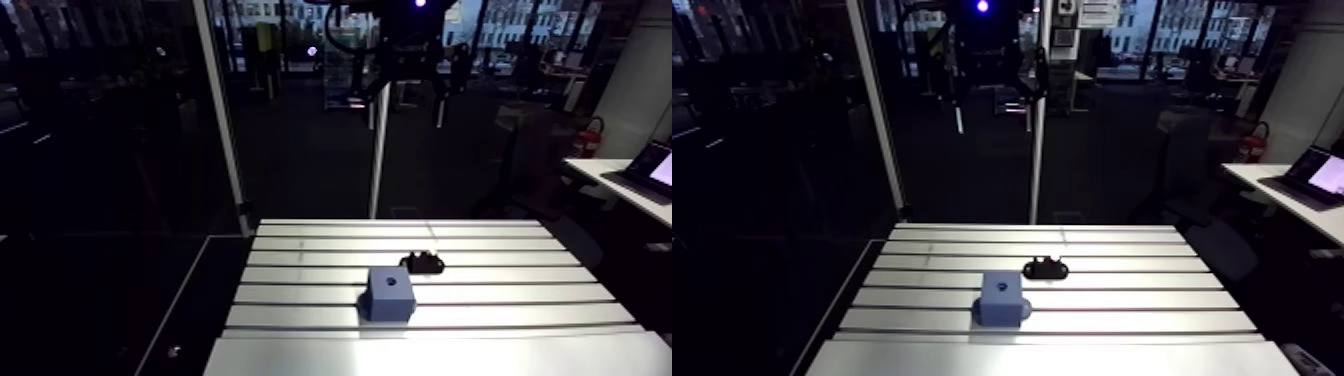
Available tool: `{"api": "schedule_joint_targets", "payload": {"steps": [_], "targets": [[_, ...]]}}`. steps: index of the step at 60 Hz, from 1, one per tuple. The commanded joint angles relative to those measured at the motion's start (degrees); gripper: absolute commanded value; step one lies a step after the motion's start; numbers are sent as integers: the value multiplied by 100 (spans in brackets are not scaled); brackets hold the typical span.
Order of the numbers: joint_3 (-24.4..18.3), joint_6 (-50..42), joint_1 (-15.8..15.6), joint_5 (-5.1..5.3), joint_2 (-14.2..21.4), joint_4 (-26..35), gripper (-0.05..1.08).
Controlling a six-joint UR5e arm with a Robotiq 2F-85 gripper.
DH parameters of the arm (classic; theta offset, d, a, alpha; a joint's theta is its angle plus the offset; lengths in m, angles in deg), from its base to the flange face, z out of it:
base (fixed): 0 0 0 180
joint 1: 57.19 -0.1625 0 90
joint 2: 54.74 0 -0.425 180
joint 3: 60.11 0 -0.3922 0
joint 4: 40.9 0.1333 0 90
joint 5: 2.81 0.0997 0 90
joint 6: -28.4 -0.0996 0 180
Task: Pick up the M10 bolt and insert it into the hex recess until seated.
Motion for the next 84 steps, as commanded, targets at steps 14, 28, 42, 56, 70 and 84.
{"api": "schedule_joint_targets", "payload": {"steps": [14,28,42,56,70,84], "targets": [[-10,115,-511,-16,-195,52,1],[8,115,-511,-51,-201,28,1],[26,115,-443,-62,-210,-25,1],[160,423,58,-54,-177,-106,1],[432,828,561,-36,-167,-596,1],[861,915,794,-18,-176,-1384,1]]}}
